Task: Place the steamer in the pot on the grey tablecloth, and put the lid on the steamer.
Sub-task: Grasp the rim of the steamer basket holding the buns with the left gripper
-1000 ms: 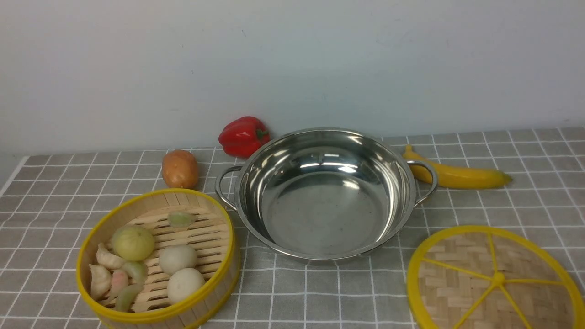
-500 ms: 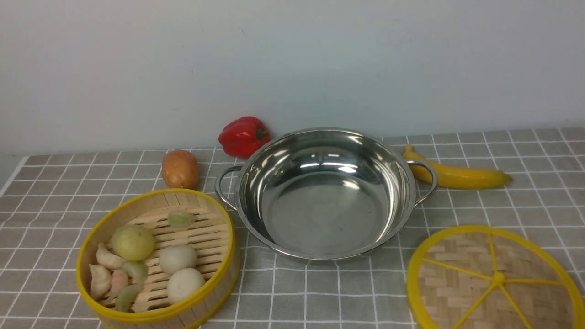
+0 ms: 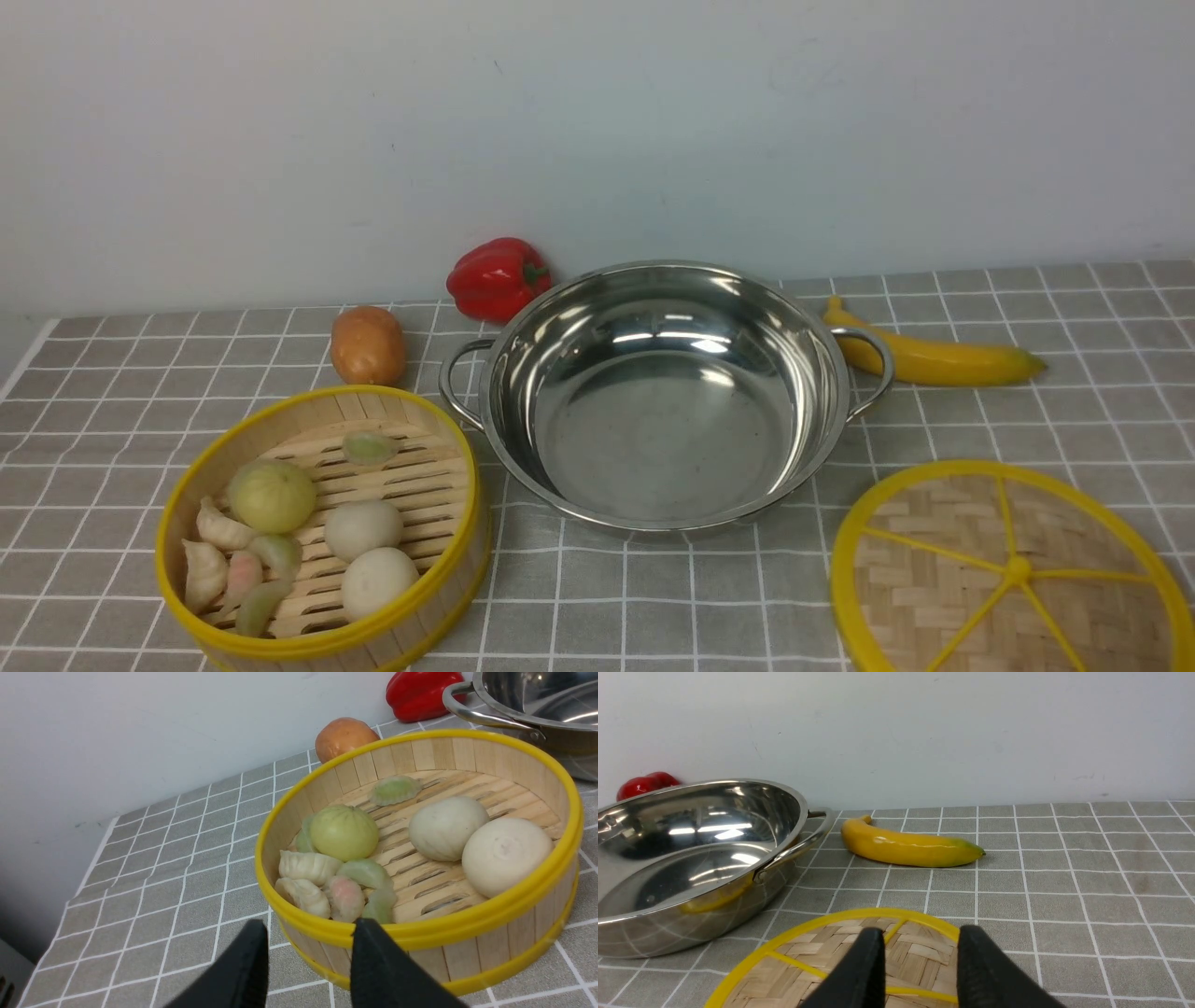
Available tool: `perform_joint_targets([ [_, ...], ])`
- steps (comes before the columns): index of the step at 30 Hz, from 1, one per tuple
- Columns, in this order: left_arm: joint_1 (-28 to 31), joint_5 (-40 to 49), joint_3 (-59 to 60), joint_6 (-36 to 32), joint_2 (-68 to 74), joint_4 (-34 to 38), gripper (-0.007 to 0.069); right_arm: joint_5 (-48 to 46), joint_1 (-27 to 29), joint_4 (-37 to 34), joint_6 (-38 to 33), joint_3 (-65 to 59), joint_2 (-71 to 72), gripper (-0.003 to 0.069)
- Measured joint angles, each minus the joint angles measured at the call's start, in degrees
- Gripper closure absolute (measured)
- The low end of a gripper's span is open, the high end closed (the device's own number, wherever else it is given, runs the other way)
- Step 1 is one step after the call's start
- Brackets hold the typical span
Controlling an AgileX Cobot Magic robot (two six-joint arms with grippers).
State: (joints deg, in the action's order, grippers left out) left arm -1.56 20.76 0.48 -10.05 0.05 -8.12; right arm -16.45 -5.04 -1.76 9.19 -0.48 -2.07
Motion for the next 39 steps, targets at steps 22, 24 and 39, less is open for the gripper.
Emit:
perform_joint_targets([
  [22,0.00,-4.16,0.00,15.61,-0.08,44.80,0.0382,2.41,0.00,-24.11,13.59,0.00,0.00,0.0419],
  [24,0.00,-4.45,0.00,15.57,-0.08,44.85,0.0382,2.97,0.00,-27.16,14.06,0.00,0.00,0.0419],
  [39,0.00,-27.01,-4.48,12.03,-0.12,49.30,0.0382,22.64,0.00,-49.26,15.55,4.20,-0.05,0.0419],
])
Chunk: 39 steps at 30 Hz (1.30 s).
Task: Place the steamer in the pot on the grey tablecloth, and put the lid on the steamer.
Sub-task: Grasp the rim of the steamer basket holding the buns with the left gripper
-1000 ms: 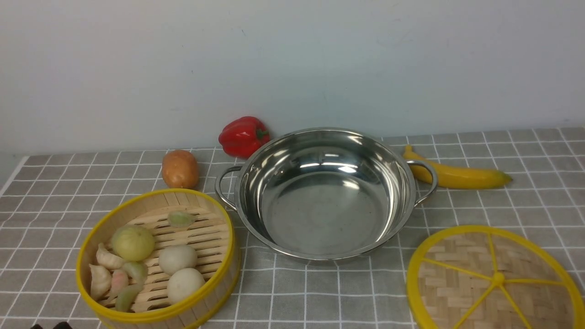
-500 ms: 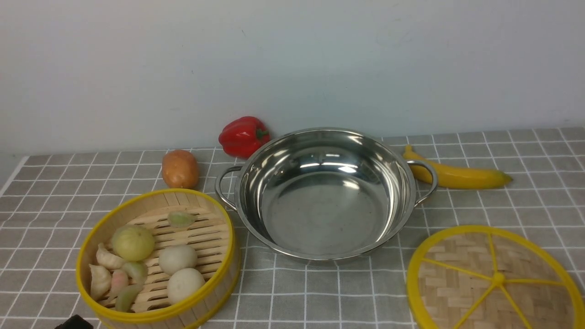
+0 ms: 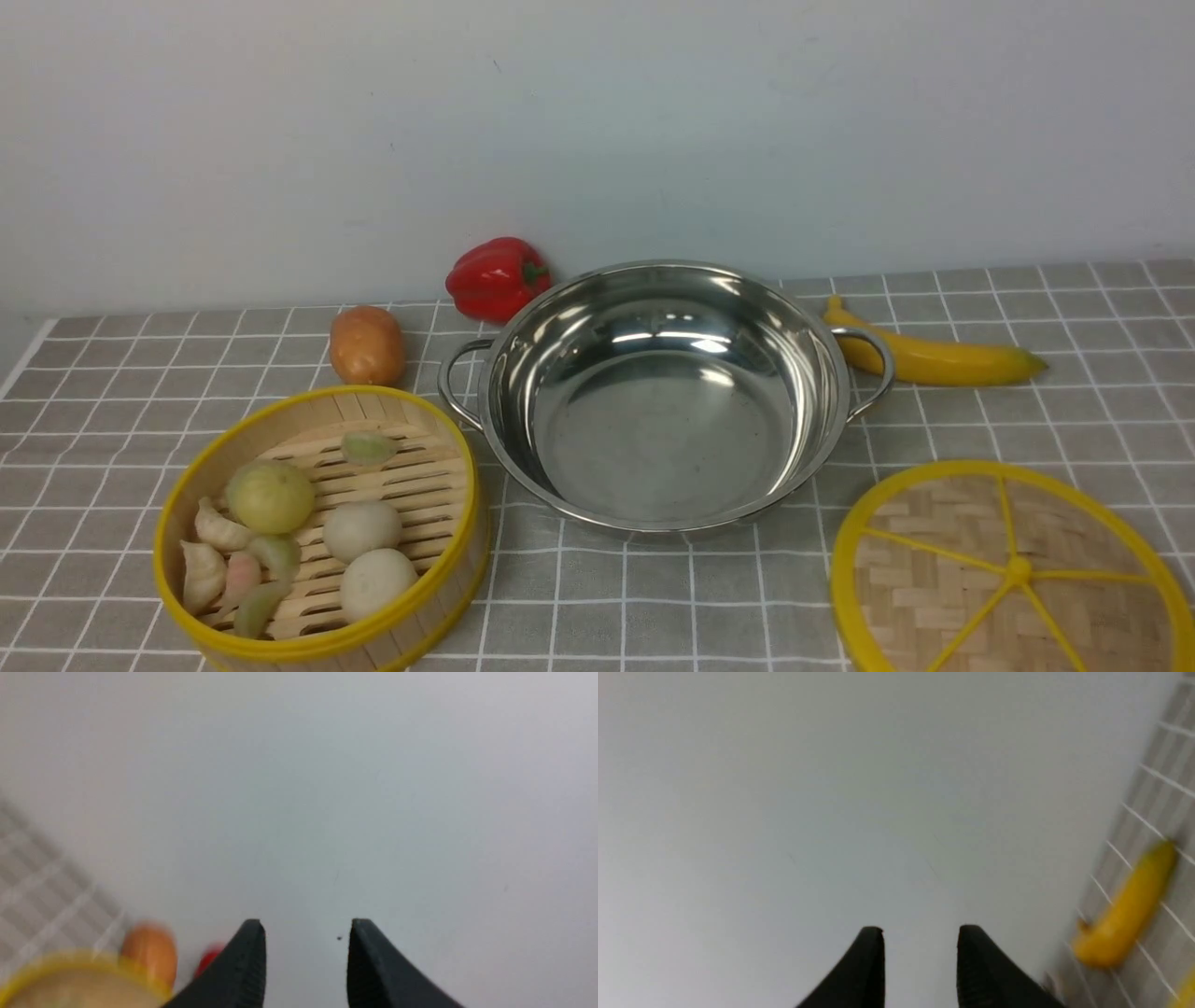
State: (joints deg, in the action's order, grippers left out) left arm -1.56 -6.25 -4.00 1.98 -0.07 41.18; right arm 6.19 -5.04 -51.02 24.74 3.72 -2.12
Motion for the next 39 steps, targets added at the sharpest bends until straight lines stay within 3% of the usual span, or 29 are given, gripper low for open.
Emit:
perform_joint_targets([
  [2,0.00,-4.74,-4.62,-7.98,0.87,-3.70,0.0382,6.37,0.00,6.06,-5.21,6.27,-0.80,0.0419],
  [5,0.00,-6.28,-10.66,-20.12,6.52,-4.38,0.0382,5.30,0.00,20.96,-14.33,14.71,-4.14,0.0419],
  [6,0.00,-6.20,-11.40,-21.81,7.09,-4.20,0.0382,4.82,0.00,20.96,-14.86,15.33,-4.47,0.0419],
  [8,0.00,-5.04,-14.81,-30.44,15.15,1.67,0.0382,-4.87,0.00,30.97,-18.55,22.73,-9.54,0.0419],
  [11,0.00,-2.68,-17.06,-42.45,27.12,14.54,0.0382,-23.16,0.00,37.82,-18.36,31.46,-18.21,0.0419],
  [12,0.00,-2.57,-17.12,-42.45,27.95,14.54,0.0382,-25.77,0.00,38.32,-18.08,31.95,-18.80,0.0419],
  [13,0.00,-1.93,-17.42,-50.76,35.52,22.78,0.0382,-35.95,0.00,39.70,-17.14,35.55,-23.33,0.0419],
  [14,0.00,-1.69,-17.60,-54.41,39.64,25.85,0.0382,-41.77,0.00,40.55,-16.74,37.52,-26.07,0.0419],
  [18,0.00,-2.23,-19.75,-73.49,53.99,40.77,0.0382,-57.78,0.00,41.92,-16.58,42.16,-34.58,0.0419],
  [19,0.00,-2.23,-19.75,-74.51,54.64,41.65,0.0382,-59.00,0.00,41.98,-16.64,42.39,-34.90,0.0419],
  [20,0.00,-4.78,-21.79,-83.88,59.96,50.00,0.0382,-63.10,0.00,42.13,-17.58,42.90,-37.32,0.0419],
  [21,0.00,-6.03,-22.50,-87.99,61.94,52.54,0.0382,-65.12,0.00,42.13,-17.97,43.01,-38.20,0.0419],
  [25,0.00,-17.58,-27.29,-103.27,67.39,57.14,0.0382,-68.80,0.00,42.13,-19.80,43.18,-40.20,0.0419],
  [31,0.00,-32.60,-31.80,-110.10,67.59,57.69,0.0382,-67.25,0.00,40.92,-20.55,43.31,-40.38,0.0419],
  [35,0.00,-32.48,-31.63,-108.31,67.53,58.27,0.0382,-65.17,0.00,40.60,-20.56,43.31,-40.38,0.0419],
  [39,0.00,-23.40,-31.63,-102.09,67.34,58.56,0.0382,-64.05,0.00,39.69,-21.40,43.31,-40.38,0.0419],
])
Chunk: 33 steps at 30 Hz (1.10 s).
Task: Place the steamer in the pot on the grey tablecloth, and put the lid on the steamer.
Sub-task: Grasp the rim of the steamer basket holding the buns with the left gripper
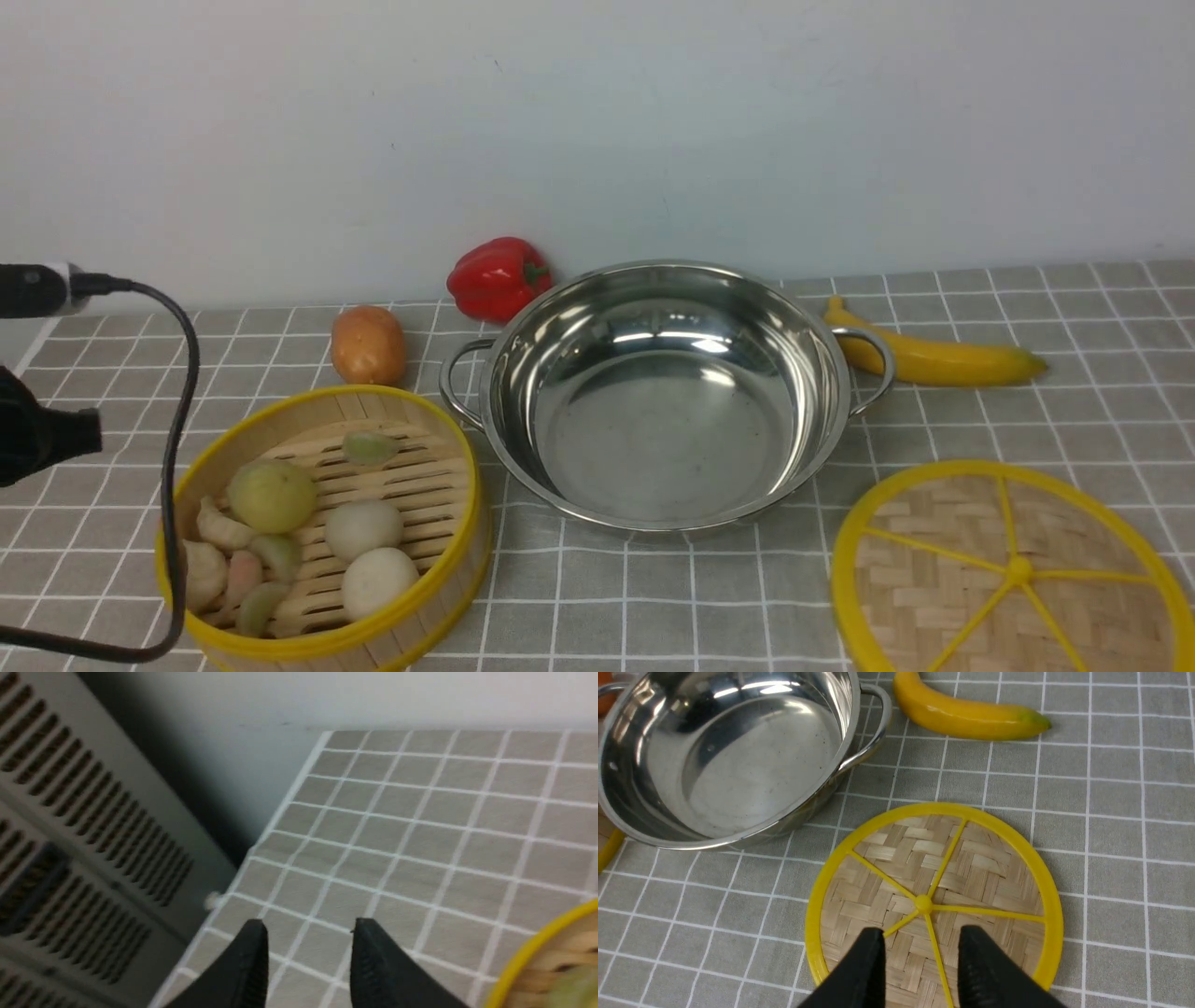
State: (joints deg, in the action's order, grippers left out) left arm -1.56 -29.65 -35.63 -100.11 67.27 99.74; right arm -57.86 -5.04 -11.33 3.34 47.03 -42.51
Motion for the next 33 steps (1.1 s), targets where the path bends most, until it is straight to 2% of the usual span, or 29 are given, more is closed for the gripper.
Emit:
perform_joint_targets([
  [3,0.00,12.42,0.00,7.86,-0.06,0.06,0.0382,0.81,0.00,-0.63,-0.84,0.00,0.00,0.0419],
  [4,0.00,13.48,0.00,8.40,-0.06,0.12,0.0382,0.81,0.00,-0.72,-0.90,0.00,0.00,0.0419],
  [6,0.00,26.91,0.00,14.05,0.00,0.18,0.0382,1.04,0.00,-1.04,-1.28,0.00,0.00,0.0419],
  [7,0.00,29.20,0.00,14.74,0.00,0.24,0.0382,1.04,0.00,-1.04,-1.34,0.00,0.00,0.0419],
  [8,0.00,39.48,0.00,16.99,0.00,0.28,0.0382,1.04,0.00,-1.23,-1.75,0.00,0.00,0.0419],
  [9,0.00,45.07,0.00,17.51,0.00,0.28,0.0382,0.98,0.00,-1.25,-1.91,0.00,0.00,0.0419],
  [10,0.00,45.07,0.00,17.65,0.00,0.22,0.0382,0.98,0.00,-1.25,-1.92,0.00,0.00,0.0419],
  [12,0.00,58.20,0.00,19.95,0.00,-2.68,0.0382,0.60,0.00,-1.36,-2.22,0.00,0.00,0.0419],
  [13,0.00,59.89,0.00,20.55,0.00,-3.70,0.0382,0.49,0.00,-1.36,-2.22,0.00,0.00,0.0419],
  [14,0.00,67.06,0.00,25.23,0.00,-11.14,0.0382,0.12,0.00,-1.37,-2.27,0.00,0.00,0.0419],
  [15,0.00,67.06,0.00,25.89,0.00,-12.05,0.0382,0.05,0.00,-1.37,-2.26,0.00,0.00,0.0419],
  [17,0.00,71.66,0.00,33.17,-0.05,-20.32,0.0382,-0.34,0.00,-1.37,-2.39,0.00,0.00,0.0419],
  [18,0.00,74.03,-0.06,40.52,-0.05,-29.95,0.0382,-0.71,0.00,-1.37,-2.67,0.00,0.00,0.0419],
  [21,0.35,76.45,-1.07,58.01,-0.05,-49.69,0.0382,-0.79,0.00,-1.42,-3.34,0.00,0.00,0.0419],
  [22,0.79,76.85,-1.93,63.38,-0.05,-55.63,0.0382,-0.83,0.00,-1.42,-3.64,0.00,0.00,0.0419],
  [23,1.07,76.92,-2.36,67.49,-0.05,-58.62,0.0382,-0.83,0.00,-1.42,-3.64,0.00,0.00,0.0419],
  [24,2.78,76.98,-4.59,79.92,-0.05,-73.30,0.0382,-0.86,0.00,-1.48,-3.76,0.00,0.00,0.0419],
  [25,3.49,76.98,-5.67,85.32,-0.05,-78.86,0.0382,-0.90,0.00,-1.48,-3.74,0.00,0.00,0.0419],
  [26,3.66,76.98,-6.20,87.87,-0.05,-80.21,0.0382,-0.90,0.00,-1.48,-3.74,0.00,0.00,0.0419],
  [27,4.87,76.92,-8.10,97.43,0.06,-91.74,0.0382,-0.96,0.00,-1.62,-3.77,0.00,0.00,0.0419],
  [28,5.32,76.92,-8.96,102.47,0.13,-97.75,0.0382,-0.96,0.00,-1.67,-3.77,0.00,0.00,0.0419],
  [31,5.77,77.26,-9.87,112.60,1.37,-109.84,0.0382,-0.96,0.00,-1.87,-3.77,0.00,0.00,0.0419],
  [33,5.82,77.63,-9.87,114.97,2.67,-112.21,0.0382,-0.96,0.00,-1.93,-3.77,0.00,0.00,0.0419],
])
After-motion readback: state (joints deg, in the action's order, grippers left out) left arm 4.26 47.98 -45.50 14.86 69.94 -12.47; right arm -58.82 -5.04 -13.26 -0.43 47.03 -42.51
